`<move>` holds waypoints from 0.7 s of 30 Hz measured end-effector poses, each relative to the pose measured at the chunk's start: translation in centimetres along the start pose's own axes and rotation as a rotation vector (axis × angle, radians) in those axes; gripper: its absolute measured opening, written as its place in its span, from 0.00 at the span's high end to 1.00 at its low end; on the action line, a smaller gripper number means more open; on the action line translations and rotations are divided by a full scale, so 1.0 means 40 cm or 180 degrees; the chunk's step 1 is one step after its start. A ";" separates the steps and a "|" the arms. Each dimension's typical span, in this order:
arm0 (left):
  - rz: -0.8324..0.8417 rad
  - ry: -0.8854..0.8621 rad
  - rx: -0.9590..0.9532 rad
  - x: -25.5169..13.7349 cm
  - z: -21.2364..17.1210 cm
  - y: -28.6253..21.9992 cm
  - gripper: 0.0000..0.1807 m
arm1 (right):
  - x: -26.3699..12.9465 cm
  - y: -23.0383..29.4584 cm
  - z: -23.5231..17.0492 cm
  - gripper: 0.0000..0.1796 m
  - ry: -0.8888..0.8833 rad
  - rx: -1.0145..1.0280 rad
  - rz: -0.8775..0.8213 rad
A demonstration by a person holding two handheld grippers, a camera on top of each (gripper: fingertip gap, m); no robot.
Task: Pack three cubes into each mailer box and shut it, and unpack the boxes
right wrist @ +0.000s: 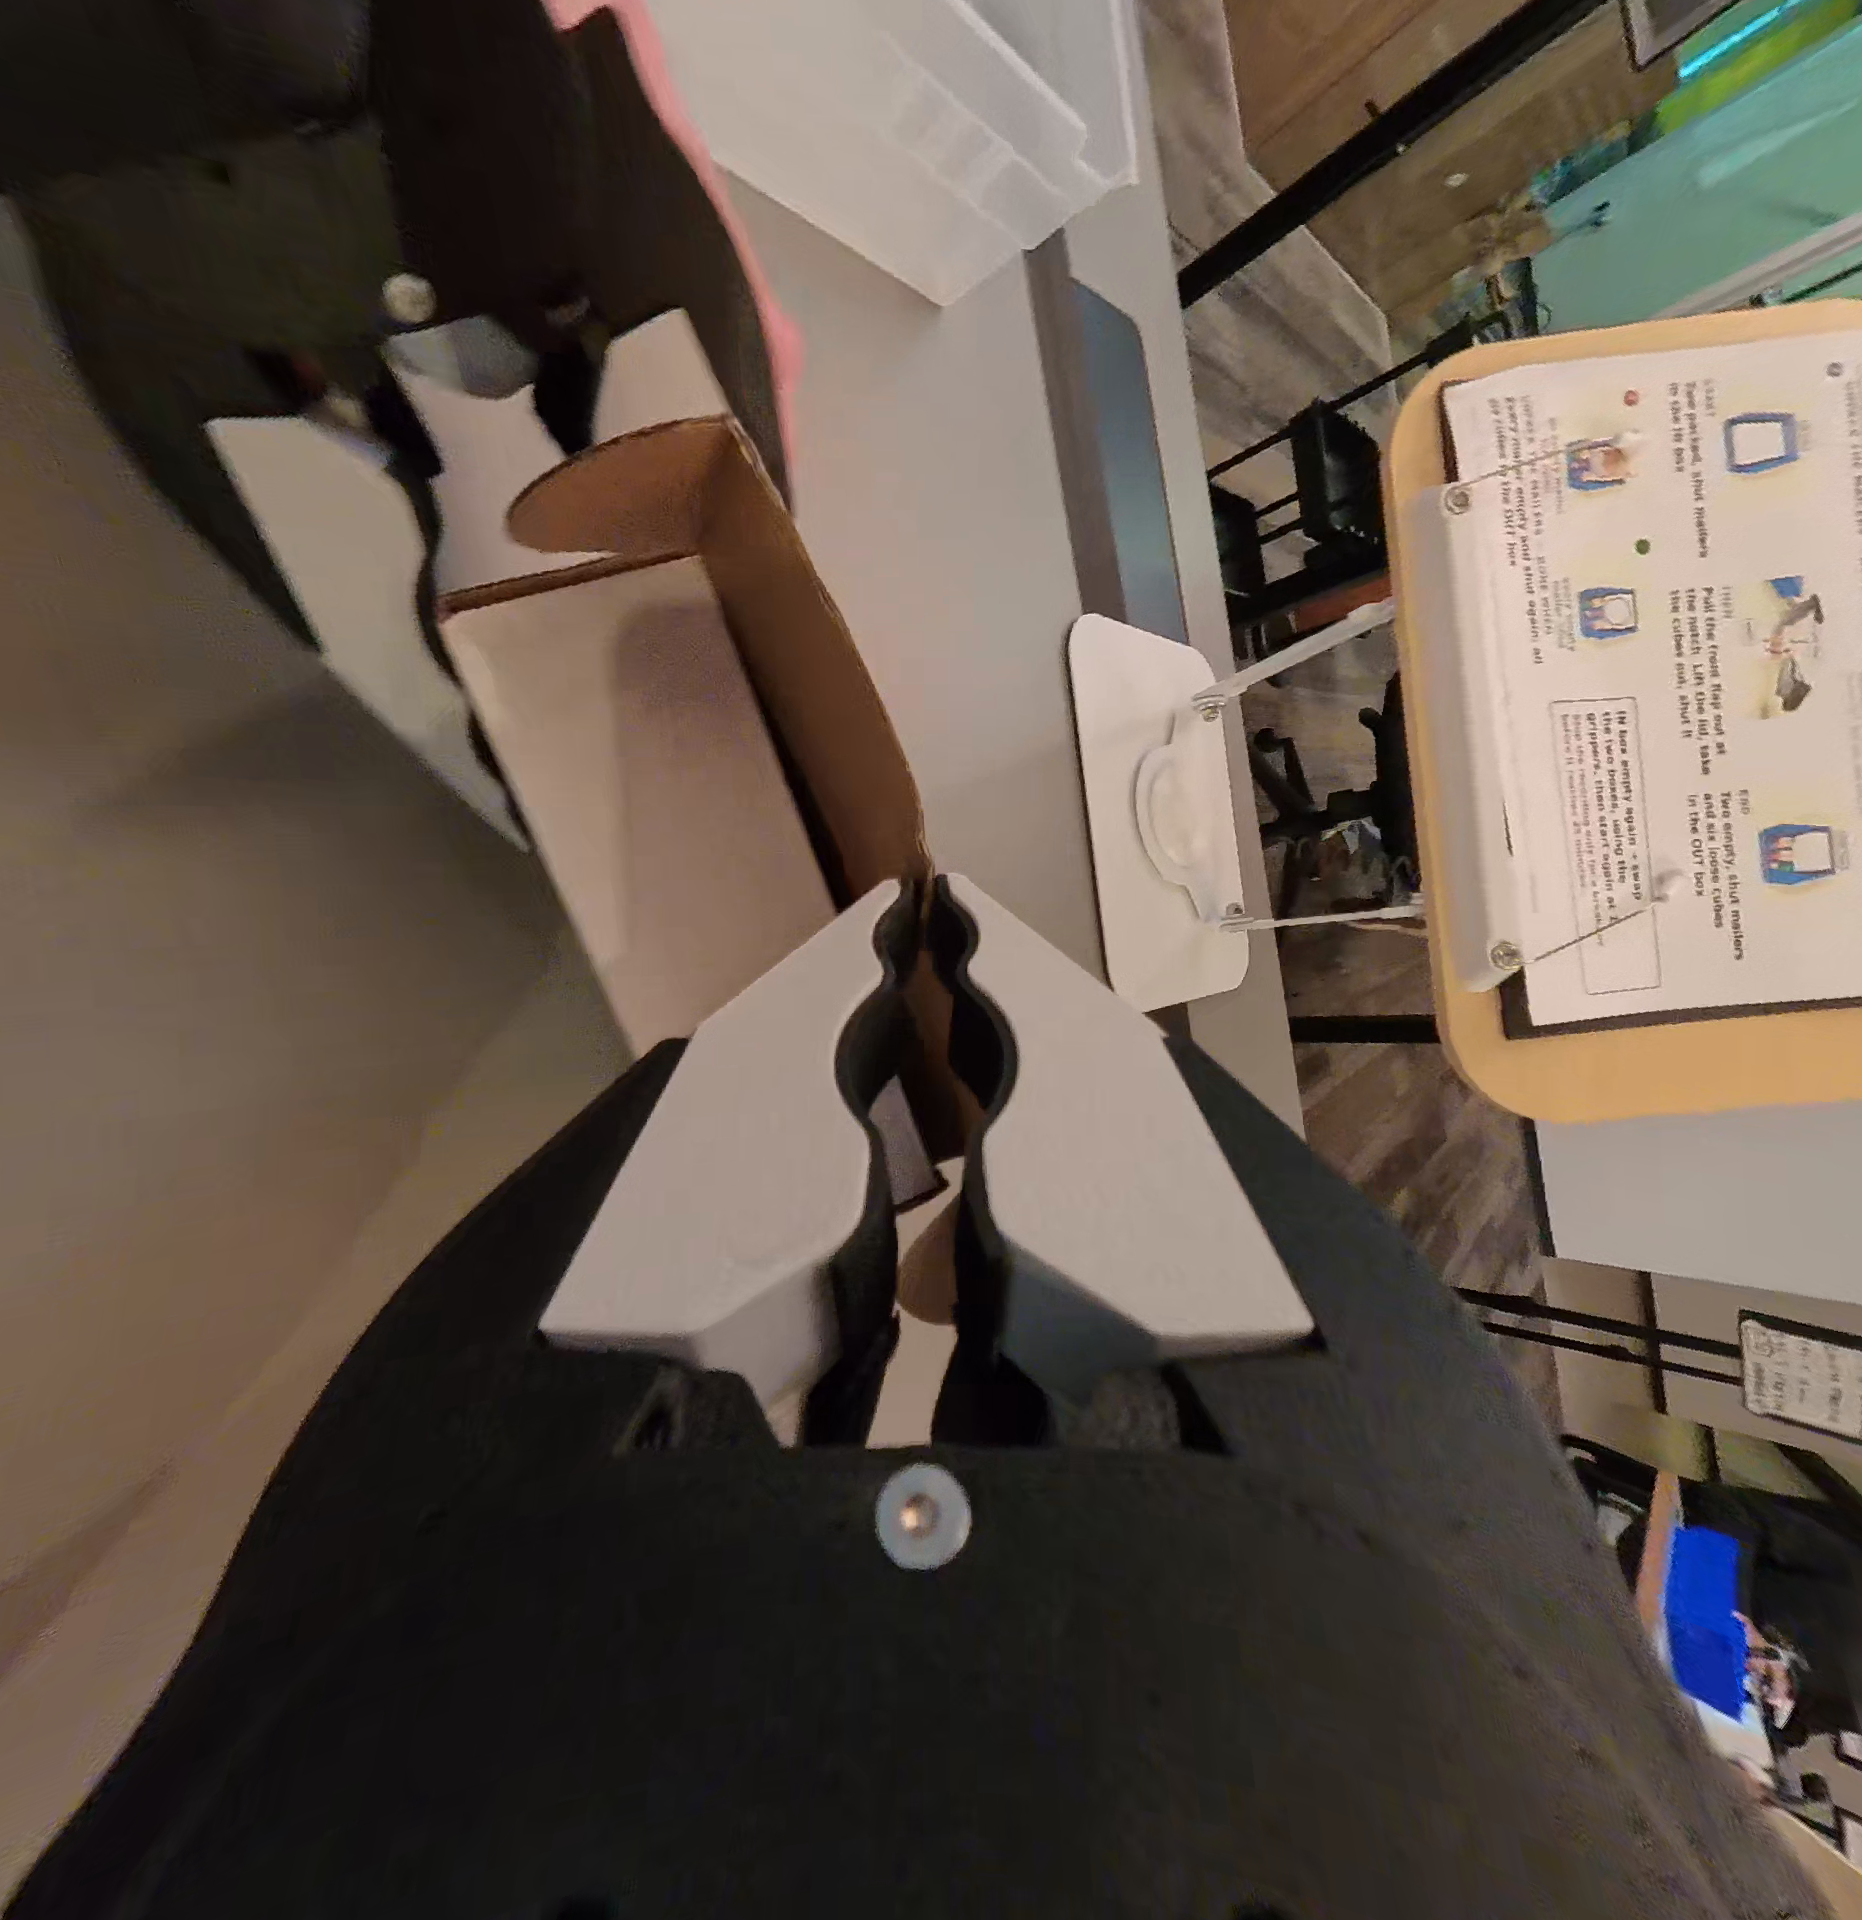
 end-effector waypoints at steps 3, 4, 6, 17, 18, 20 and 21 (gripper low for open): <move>-0.0088 -0.0065 0.0078 -0.010 0.001 -0.013 0.59 | -0.030 0.051 -0.005 1.00 0.0037 -0.0031 0.0078; -0.0161 -0.0118 0.0029 -0.012 0.002 -0.021 0.58 | -0.038 0.063 -0.006 1.00 0.0040 -0.0007 0.0078; -0.0432 -0.0154 -0.0236 -0.024 -0.006 -0.033 0.49 | -0.051 0.083 -0.008 1.00 0.0046 0.0029 0.0079; -0.0264 -0.0540 -0.0891 -0.114 0.022 -0.032 0.62 | -0.062 0.121 0.000 1.00 0.0148 0.0186 -0.0151; -0.0220 -0.0523 -0.0854 -0.118 0.024 -0.032 0.63 | -0.061 0.123 0.001 1.00 0.0168 0.0203 -0.0171; -0.0186 -0.0399 -0.0752 -0.114 0.017 -0.043 0.63 | -0.062 0.129 0.004 1.00 0.0180 0.0229 -0.0160; -0.0137 -0.0361 -0.0692 -0.111 0.015 -0.047 0.63 | -0.061 0.132 0.004 1.00 0.0189 0.0241 -0.0147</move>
Point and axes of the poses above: each gripper's, where its closed fingertips meet, x out along the fingers, z out of its top, y = z × x across the jaws, the point moved 3 cm from there along -x, back along the fingers, and after that the axes turned 5 degrees about x, right-handed, at the moved point
